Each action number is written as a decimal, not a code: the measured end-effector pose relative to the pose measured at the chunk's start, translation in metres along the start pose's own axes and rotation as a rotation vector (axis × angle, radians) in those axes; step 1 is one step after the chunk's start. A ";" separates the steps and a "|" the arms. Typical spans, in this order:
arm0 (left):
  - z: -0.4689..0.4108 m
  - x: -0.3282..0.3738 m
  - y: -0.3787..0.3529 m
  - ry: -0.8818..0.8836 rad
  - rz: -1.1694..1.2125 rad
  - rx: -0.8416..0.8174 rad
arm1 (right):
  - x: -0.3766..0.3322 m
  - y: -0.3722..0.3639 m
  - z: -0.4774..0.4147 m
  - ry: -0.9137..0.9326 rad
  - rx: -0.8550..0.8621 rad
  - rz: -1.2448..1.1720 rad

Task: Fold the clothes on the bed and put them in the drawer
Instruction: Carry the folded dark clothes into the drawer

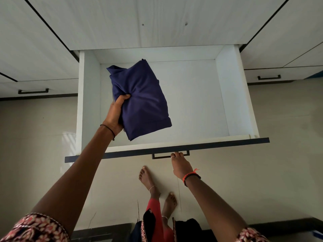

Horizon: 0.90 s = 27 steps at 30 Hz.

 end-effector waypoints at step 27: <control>0.056 -0.037 0.011 0.045 -0.013 0.039 | -0.012 -0.015 0.070 -0.011 -0.238 -0.065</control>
Point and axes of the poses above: each hand's wrist, its own z-axis away from the middle knuckle, its own y-axis out of the back of the hand, x = y × z, the point moved 8 cm from there along -z, towards the middle knuckle, and after that the axes turned 6 degrees about x, right-handed, at the moved point
